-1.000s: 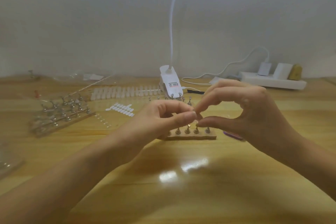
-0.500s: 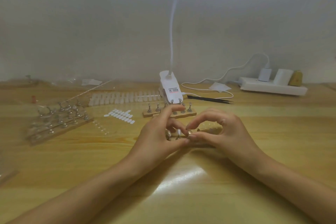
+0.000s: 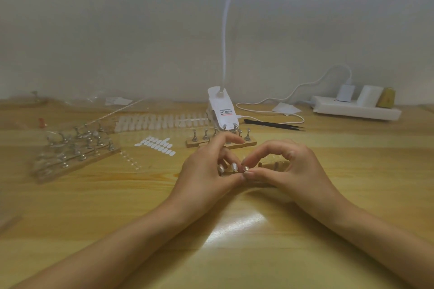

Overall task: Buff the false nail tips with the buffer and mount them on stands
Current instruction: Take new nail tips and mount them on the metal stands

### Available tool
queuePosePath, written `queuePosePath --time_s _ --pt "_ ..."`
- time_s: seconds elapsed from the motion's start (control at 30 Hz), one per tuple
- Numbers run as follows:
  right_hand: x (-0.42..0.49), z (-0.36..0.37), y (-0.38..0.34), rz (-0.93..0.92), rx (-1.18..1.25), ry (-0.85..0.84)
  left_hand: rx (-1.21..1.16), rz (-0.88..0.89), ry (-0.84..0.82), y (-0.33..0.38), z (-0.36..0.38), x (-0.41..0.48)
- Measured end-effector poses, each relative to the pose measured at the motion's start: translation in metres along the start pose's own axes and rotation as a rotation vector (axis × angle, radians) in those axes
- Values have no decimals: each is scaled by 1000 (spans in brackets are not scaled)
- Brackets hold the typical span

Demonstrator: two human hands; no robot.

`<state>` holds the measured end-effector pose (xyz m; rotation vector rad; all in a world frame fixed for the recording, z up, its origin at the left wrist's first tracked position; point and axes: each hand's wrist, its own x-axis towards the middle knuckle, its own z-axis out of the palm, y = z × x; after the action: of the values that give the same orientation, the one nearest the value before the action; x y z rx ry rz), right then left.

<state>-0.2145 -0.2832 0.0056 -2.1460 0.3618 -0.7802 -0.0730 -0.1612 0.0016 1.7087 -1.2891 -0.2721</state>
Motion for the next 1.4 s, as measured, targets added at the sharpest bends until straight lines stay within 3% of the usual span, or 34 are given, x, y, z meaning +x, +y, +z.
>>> queuePosePath --time_s 0.3,0.53,0.77,1.13,1.23,1.33,1.4 --pt "-2 4 -3 -27 -143 36 -46 -24 -9 0 0 1" --pt "2 0 -5 -49 -47 52 -26 -38 -23 -1 0 2" --pt "-7 -11 -4 -396 -526 103 -32 -30 -21 0 0 1" --pt "-10 -14 -3 -547 -684 80 -32 -30 -13 -1 0 0" --pt "-12 -14 -3 -475 -629 64 -8 -17 -28 2 -2 0" --pt "-11 -23 -1 -322 -423 72 15 -12 -83 4 -5 2" --pt "-10 -30 1 -251 -413 -4 20 -16 -92 2 -5 4"
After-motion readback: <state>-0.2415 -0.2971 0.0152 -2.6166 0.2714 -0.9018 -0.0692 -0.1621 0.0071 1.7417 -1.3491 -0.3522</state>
